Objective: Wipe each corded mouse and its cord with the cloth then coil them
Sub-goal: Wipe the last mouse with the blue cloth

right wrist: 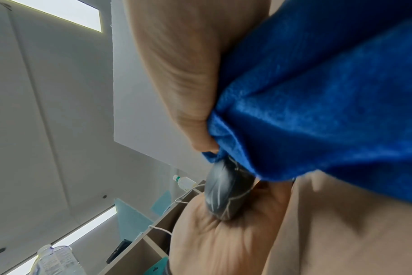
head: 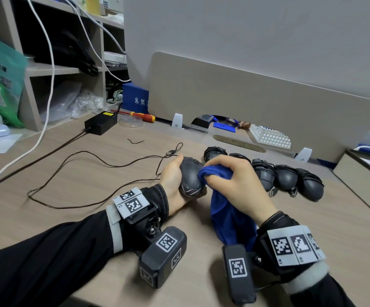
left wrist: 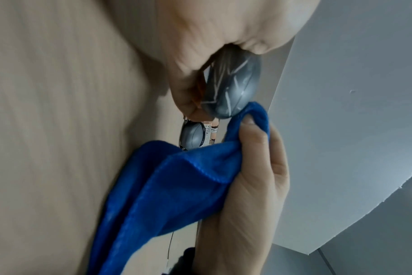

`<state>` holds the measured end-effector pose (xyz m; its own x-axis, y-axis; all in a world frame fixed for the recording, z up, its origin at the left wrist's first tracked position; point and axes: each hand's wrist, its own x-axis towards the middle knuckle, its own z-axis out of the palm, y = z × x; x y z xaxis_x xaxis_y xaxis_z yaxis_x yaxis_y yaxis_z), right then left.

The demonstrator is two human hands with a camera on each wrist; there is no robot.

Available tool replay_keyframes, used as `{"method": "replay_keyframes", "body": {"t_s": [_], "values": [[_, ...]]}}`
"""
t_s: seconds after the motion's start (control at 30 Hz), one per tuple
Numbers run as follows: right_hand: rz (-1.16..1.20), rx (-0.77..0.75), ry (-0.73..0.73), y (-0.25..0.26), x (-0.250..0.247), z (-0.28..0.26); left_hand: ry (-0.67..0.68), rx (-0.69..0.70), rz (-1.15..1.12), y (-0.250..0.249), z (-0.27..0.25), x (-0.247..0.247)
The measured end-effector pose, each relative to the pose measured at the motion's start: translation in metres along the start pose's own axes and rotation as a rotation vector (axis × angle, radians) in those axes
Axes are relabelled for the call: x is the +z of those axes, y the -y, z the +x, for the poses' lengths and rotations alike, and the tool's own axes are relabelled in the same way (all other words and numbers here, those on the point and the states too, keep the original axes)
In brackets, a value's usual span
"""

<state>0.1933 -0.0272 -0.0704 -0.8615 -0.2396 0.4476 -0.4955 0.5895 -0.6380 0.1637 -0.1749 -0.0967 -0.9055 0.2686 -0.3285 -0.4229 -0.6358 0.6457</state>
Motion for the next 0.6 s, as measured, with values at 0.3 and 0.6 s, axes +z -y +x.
{"method": "replay_keyframes", "body": {"t_s": [0.3,0.6], "values": [[0.05,-0.012,-0.015,0.0,0.001,0.0,0.039,-0.008,-0.064,-0.002,0.002,-0.002],[0.042,-0.007,0.006,0.0,0.001,-0.001,0.089,-0.011,-0.141,-0.007,-0.001,-0.002]]}}
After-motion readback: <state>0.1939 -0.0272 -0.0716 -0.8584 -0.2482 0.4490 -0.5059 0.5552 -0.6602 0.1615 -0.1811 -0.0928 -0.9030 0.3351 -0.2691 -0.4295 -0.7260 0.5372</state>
